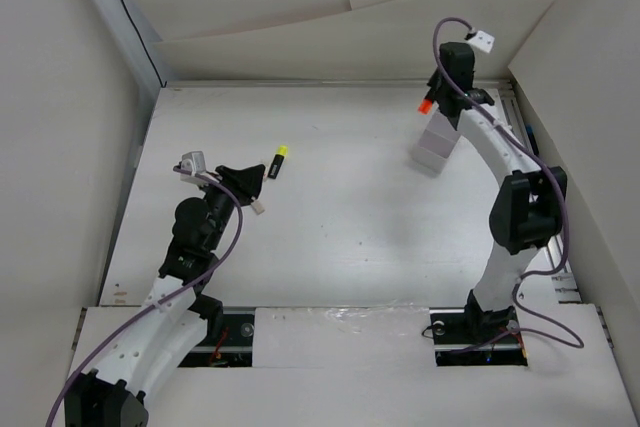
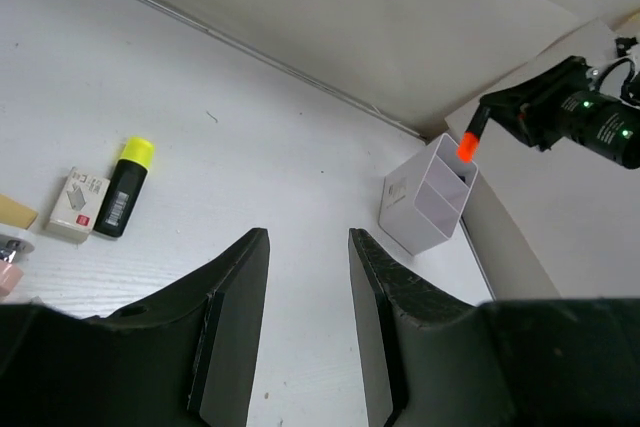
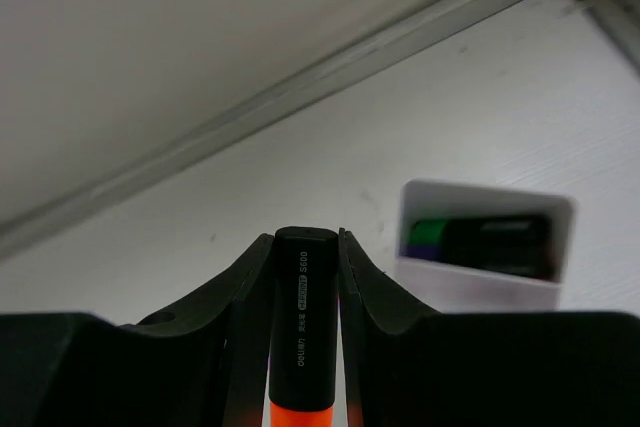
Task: Sort the stationery into containers
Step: Place the pen in the storage box.
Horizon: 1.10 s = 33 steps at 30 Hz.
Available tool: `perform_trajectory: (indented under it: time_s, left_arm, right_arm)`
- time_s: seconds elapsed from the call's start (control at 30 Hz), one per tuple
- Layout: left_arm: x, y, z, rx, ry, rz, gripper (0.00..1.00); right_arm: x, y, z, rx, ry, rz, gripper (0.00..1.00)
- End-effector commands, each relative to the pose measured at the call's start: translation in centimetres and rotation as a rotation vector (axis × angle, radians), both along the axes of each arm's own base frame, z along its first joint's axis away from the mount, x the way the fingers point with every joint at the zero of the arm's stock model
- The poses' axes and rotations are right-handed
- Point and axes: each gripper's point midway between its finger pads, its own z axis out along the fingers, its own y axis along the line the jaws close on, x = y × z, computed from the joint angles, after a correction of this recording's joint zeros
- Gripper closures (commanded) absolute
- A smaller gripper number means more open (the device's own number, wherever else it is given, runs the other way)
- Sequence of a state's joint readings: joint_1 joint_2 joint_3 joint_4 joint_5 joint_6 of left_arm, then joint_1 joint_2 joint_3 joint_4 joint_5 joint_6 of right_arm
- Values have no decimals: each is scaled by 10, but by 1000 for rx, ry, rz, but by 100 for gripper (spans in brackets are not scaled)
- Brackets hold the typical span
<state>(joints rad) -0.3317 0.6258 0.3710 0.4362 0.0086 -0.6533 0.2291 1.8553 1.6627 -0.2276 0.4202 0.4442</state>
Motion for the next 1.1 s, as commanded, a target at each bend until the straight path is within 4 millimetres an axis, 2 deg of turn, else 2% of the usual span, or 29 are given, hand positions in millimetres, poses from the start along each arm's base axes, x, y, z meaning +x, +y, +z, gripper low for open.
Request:
perform_trajectory:
  time_s: [0.0, 0.03, 0.1, 0.13, 0.23, 0.27, 0.37, 0.4, 0.43, 0.47, 0.5, 0.53, 0.6, 0.63, 0.83, 0.87, 1.03, 1.07]
  left_arm:
    - [-2, -4, 30, -36, -93, -27, 66]
    - [-1, -3, 30, -37, -93, -16, 66]
    - [1, -3, 25, -30, -72, -16, 66]
    - [1, -3, 30, -33, -82, -16, 66]
    - [1, -3, 32, -36, -91, -16, 66]
    - [1, -3, 28, -33, -82, -16, 66]
    - [1, -3, 31, -34, -84, -16, 66]
    - [1, -5, 28, -30, -75, -25, 66]
    - [1, -6, 28, -29, -76, -34, 66]
    - [1, -6, 31, -33, -87, -34, 66]
    - [1, -5, 26, -31, -77, -24, 66]
    - [1, -5, 26, -31, -77, -24, 66]
    - [5, -6, 25, -27, -67, -24, 66]
    - [5, -6, 25, -27, -67, -24, 66]
    - [5, -5, 25, -28, -67, -21, 66]
    - [4, -7, 25, -27, -67, -31, 66]
    - [5, -6, 25, -27, -67, -22, 66]
    - [5, -6, 25, -27, -67, -22, 66]
  right_arm:
    - [14, -59, 30, -28, -137, -251, 100]
    - [17, -70, 42, -33, -169, -297, 100]
    - [22, -84, 49, -74, -193, -343, 100]
    - [19, -98, 55, -103, -214, -402, 100]
    - [20, -112, 56, -187, -225, -470, 100]
    - [19, -116, 60, -202, -236, -492, 100]
    - [22, -124, 60, -260, -250, -536, 100]
    - [23, -126, 51, -280, -236, -547, 100]
    - [23, -128, 57, -299, -248, -556, 100]
    - [24, -135, 53, -319, -242, -575, 100]
    - [22, -137, 54, -334, -247, -583, 100]
    - [22, -139, 47, -382, -220, -584, 100]
    - [23, -136, 54, -394, -262, -601, 100]
    - [23, -137, 43, -419, -244, -595, 100]
    - [28, -126, 31, -503, -240, -606, 100]
    - [29, -126, 23, -519, -225, -601, 100]
    - [32, -114, 8, -540, -222, -579, 100]
    - [31, -116, 12, -547, -219, -590, 100]
